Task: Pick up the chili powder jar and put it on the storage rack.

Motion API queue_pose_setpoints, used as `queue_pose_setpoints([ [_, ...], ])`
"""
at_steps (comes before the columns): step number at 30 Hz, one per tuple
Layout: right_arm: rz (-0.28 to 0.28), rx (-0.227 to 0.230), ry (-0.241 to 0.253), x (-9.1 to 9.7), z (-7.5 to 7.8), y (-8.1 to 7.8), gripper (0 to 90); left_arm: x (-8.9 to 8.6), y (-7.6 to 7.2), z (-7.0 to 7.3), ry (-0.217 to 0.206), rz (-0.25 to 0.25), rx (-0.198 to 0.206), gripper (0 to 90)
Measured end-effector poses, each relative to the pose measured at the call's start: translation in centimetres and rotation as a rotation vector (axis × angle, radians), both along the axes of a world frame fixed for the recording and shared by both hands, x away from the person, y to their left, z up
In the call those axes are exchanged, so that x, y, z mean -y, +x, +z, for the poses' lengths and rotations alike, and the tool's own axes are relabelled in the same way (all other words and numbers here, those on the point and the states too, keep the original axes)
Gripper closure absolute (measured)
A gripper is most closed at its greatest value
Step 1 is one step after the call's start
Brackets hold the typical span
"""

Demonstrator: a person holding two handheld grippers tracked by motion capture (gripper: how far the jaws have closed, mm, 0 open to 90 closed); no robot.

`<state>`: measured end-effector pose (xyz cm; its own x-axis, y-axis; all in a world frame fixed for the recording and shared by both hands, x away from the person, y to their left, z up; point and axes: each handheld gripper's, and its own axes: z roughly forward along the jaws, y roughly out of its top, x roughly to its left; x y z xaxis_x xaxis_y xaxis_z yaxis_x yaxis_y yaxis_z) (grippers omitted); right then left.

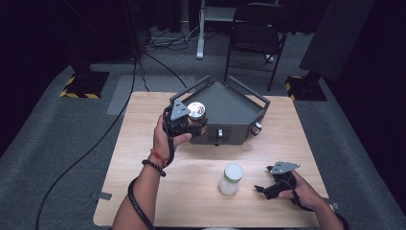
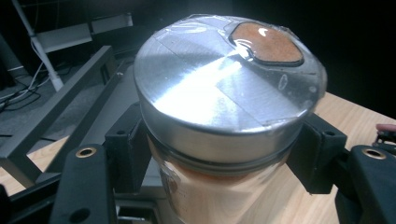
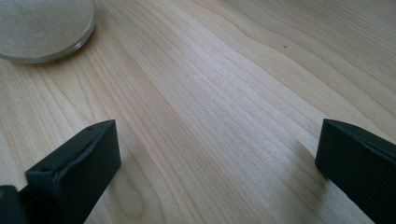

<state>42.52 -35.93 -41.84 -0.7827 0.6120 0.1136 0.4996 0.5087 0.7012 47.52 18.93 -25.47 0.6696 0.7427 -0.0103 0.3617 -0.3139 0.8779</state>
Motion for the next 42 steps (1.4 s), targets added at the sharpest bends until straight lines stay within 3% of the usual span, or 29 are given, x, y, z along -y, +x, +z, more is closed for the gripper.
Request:
queue_pose_setpoints([
  [18, 0.001, 0.001, 0.0, 0.0, 0.0, 0.0, 0.0, 1.8, 3.2, 0.3, 0.041, 0.014, 0.015, 31.7],
  [42, 0.002, 0.001, 0.0, 0.0, 0.0, 0.0, 0.0, 3.5, 7.2, -0.4, 0.062, 0.047, -0.012, 31.7],
])
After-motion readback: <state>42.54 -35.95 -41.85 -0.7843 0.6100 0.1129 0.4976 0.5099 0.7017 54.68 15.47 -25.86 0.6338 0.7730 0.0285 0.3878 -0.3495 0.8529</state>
